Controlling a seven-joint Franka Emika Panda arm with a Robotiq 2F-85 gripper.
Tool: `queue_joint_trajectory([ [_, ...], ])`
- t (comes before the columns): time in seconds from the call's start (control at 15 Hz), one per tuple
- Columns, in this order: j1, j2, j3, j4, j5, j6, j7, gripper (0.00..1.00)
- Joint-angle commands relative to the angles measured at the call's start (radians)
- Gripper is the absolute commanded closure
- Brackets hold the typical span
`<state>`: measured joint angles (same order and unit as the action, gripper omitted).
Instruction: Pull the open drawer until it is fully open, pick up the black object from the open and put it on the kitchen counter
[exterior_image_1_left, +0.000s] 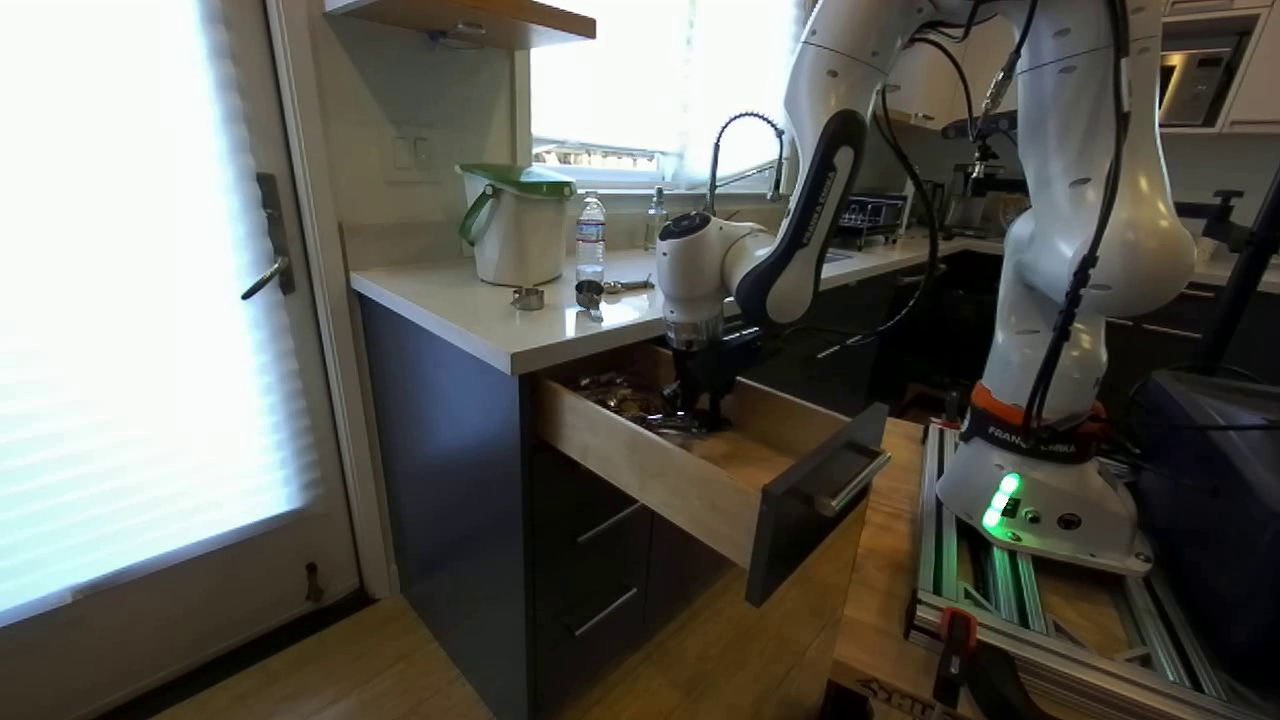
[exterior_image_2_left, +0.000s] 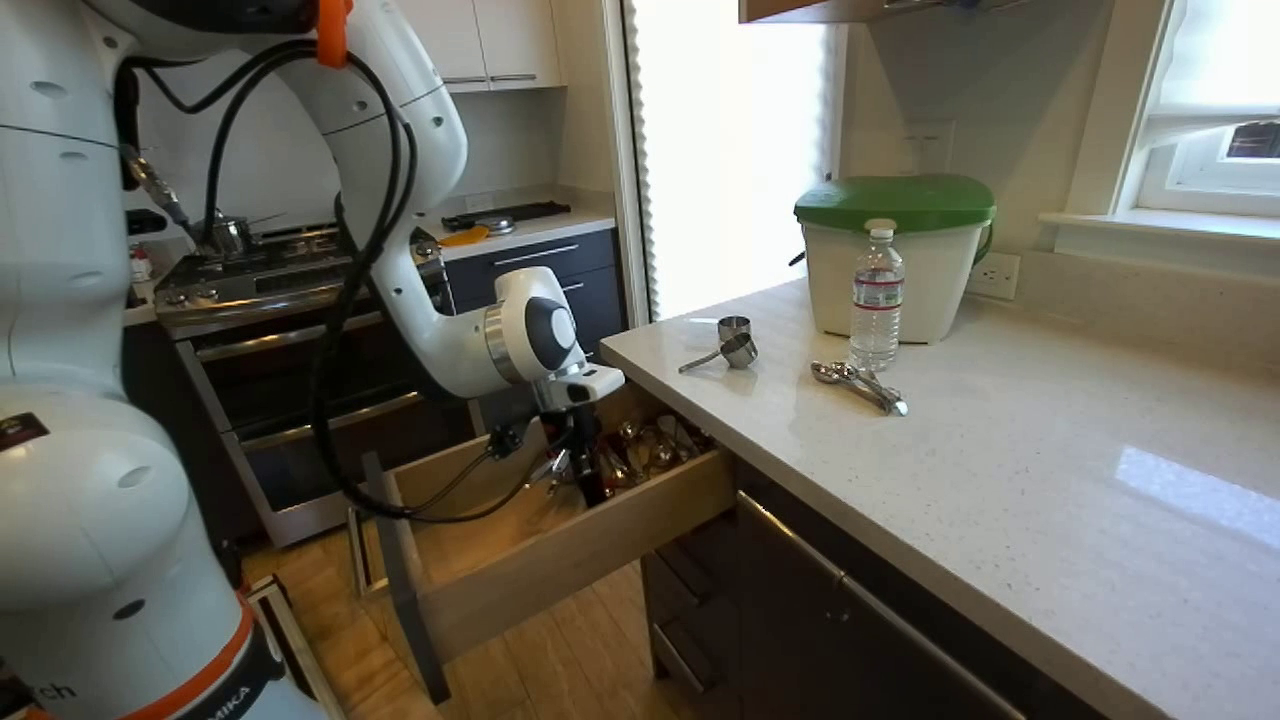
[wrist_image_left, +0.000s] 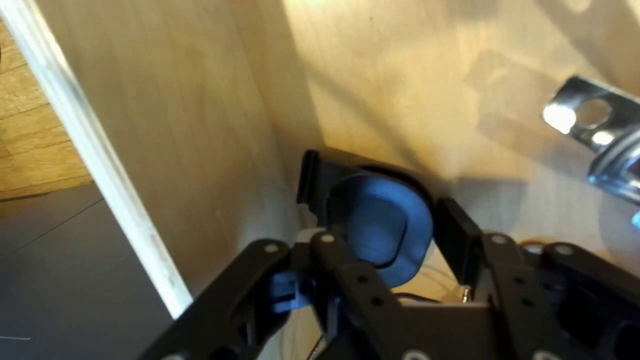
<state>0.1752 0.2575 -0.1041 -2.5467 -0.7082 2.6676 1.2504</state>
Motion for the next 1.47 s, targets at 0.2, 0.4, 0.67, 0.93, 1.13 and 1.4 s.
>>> queue_joint_trajectory([
  [0.2, 0.003, 0.033, -0.006, 0.007, -0.042, 0.02, 0.023, 0.76],
  [0.4, -0.011, 0.027, 0.019, 0.005, -0.012, 0.022, -0.025, 0.96],
  [0.67, -0.059, 0.017, 0.099, -0.029, 0.179, 0.058, -0.28, 0.96],
  [0.93, -0.103, 0.004, 0.19, -0.049, 0.456, 0.036, -0.587, 0.96],
  [1.13, -0.102, -0.012, 0.216, -0.052, 0.641, 0.007, -0.772, 0.96],
  [1.4, -0.058, -0.035, 0.158, -0.056, 0.636, 0.007, -0.759, 0.96],
])
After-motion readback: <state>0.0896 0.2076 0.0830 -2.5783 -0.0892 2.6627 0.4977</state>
